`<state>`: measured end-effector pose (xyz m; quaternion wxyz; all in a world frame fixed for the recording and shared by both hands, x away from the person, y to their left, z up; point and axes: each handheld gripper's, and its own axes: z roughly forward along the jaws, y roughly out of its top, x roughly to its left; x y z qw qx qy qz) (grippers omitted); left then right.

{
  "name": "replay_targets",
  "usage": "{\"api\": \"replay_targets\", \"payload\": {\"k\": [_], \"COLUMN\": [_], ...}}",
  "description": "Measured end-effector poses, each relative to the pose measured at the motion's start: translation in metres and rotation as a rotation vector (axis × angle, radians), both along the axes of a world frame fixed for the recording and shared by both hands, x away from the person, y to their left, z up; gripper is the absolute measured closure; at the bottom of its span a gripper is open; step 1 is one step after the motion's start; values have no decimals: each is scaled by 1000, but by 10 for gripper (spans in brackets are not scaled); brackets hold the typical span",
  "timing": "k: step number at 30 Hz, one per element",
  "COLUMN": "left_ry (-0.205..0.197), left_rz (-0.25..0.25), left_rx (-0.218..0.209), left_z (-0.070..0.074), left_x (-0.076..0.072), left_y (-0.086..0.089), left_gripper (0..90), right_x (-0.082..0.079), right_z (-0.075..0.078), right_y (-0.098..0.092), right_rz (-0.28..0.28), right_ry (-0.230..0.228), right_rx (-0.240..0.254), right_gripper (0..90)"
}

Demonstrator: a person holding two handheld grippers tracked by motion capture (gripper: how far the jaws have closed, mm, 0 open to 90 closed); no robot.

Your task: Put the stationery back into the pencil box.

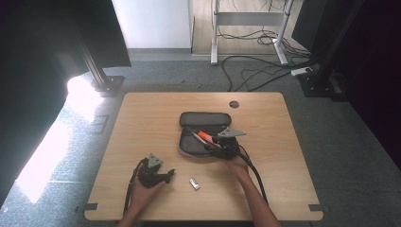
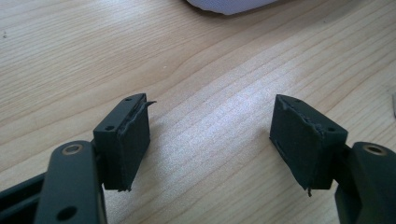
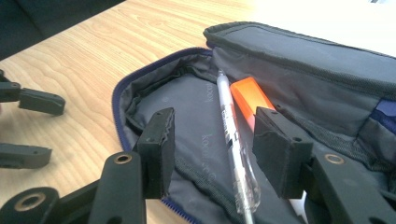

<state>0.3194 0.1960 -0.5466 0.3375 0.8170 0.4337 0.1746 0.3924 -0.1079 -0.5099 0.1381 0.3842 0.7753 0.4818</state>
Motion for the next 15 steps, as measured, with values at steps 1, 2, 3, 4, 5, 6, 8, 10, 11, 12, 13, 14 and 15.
{"api": "replay_targets", "payload": {"k": [1, 2, 3, 4, 5, 6, 8, 10, 11, 12, 13, 14, 15], "left_ry": [0, 0, 0, 0, 0, 0, 0, 0, 0, 0, 0, 0, 0], "left_rz": [0, 0, 0, 0, 0, 0, 0, 0, 0, 0, 0, 0, 0], "left_rx": [0, 0, 0, 0, 0, 0, 0, 0, 0, 0, 0, 0, 0], "left_z": [0, 0, 0, 0, 0, 0, 0, 0, 0, 0, 0, 0, 0], "left_x": [0, 0, 0, 0, 0, 0, 0, 0, 0, 0, 0, 0, 0], "left_y": [0, 0, 0, 0, 0, 0, 0, 0, 0, 0, 0, 0, 0], "left_gripper": [287, 287, 288, 287, 287, 287, 287, 287, 287, 287, 287, 288, 287], "right_x": [-2, -3, -6, -8, -10, -12, -16, -21, -23, -25, -27, -30, -32], "right_z": [0, 1, 1, 1, 1, 0, -2, -4, -5, -7, -8, -9, -9], "right_y": [-1, -1, -2, -3, -3, -4, -5, -7, -8, -8, -9, -11, -12], "right_rz": [0, 0, -1, 1, 2, 2, 2, 2, 2, 2, 3, 2, 1], "right_ry": [3, 10, 8, 2, 1, 6, 6, 5, 4, 5, 5, 8, 6], "right_rx": [5, 7, 12, 14, 15, 17, 17, 17, 19, 19, 21, 23, 28], "right_gripper": [479, 477, 478, 477, 474, 474, 472, 472, 472, 470, 470, 469, 469]}}
